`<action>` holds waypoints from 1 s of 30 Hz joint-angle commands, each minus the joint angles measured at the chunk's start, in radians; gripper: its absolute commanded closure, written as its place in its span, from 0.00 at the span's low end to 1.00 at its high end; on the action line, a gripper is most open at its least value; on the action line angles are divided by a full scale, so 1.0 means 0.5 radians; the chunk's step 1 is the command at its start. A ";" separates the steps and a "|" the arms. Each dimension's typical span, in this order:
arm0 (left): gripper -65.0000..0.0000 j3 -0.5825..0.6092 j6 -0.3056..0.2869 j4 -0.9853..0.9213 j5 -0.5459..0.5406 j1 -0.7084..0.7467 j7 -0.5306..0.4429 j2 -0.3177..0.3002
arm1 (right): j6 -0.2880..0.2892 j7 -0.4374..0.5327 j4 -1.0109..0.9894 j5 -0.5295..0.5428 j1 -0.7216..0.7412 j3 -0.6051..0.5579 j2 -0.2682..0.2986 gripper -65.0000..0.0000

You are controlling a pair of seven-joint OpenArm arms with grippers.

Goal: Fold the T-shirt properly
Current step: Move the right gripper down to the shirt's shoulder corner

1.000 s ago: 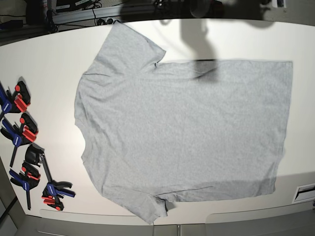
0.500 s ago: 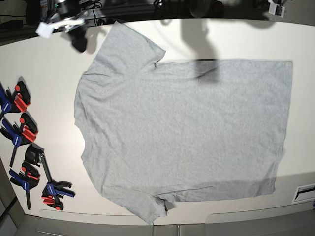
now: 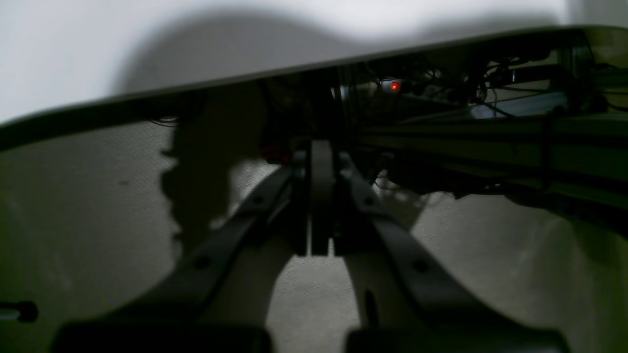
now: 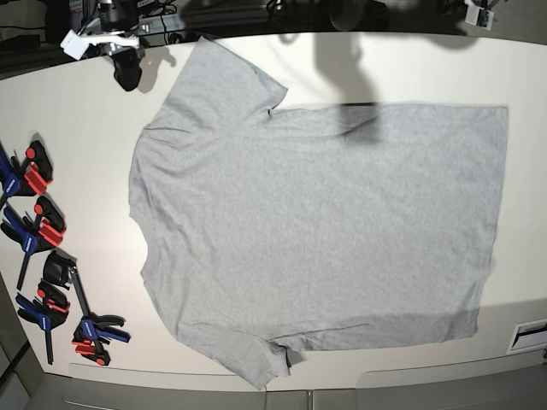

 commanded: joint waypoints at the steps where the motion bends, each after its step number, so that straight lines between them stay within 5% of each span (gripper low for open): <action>1: 1.00 -0.013 -0.008 0.027 -0.017 0.032 -0.054 -0.002 | 0.031 0.040 0.033 0.014 -0.008 -0.005 0.006 1.00; 4: 1.00 -0.013 -0.008 0.027 -0.018 0.027 -0.116 0.002 | 0.031 -0.024 0.033 -0.041 -0.007 -0.052 0.006 0.99; 7: 1.00 -0.013 -0.008 0.027 -0.018 0.022 -0.120 0.002 | 0.027 -0.097 0.033 -0.043 -0.008 -0.107 0.005 0.65; 9: 1.00 -0.013 -0.008 0.027 -0.017 0.021 -0.111 0.002 | -0.092 -0.095 0.033 -0.034 -0.008 -0.155 0.006 0.54; 15: 0.76 -0.013 -0.007 0.027 -0.017 0.021 -0.111 0.002 | -0.224 -0.095 0.021 -0.061 0.011 -0.263 0.005 0.53; 23: 0.76 -0.013 -0.007 0.027 -0.017 0.021 -0.111 0.002 | -0.254 -0.101 -0.242 -0.133 0.223 -0.248 0.007 0.54; 30: 0.76 -0.013 -0.008 0.027 -0.017 0.021 -0.103 0.002 | -0.224 -0.127 -0.289 -0.127 0.378 -0.010 0.049 0.54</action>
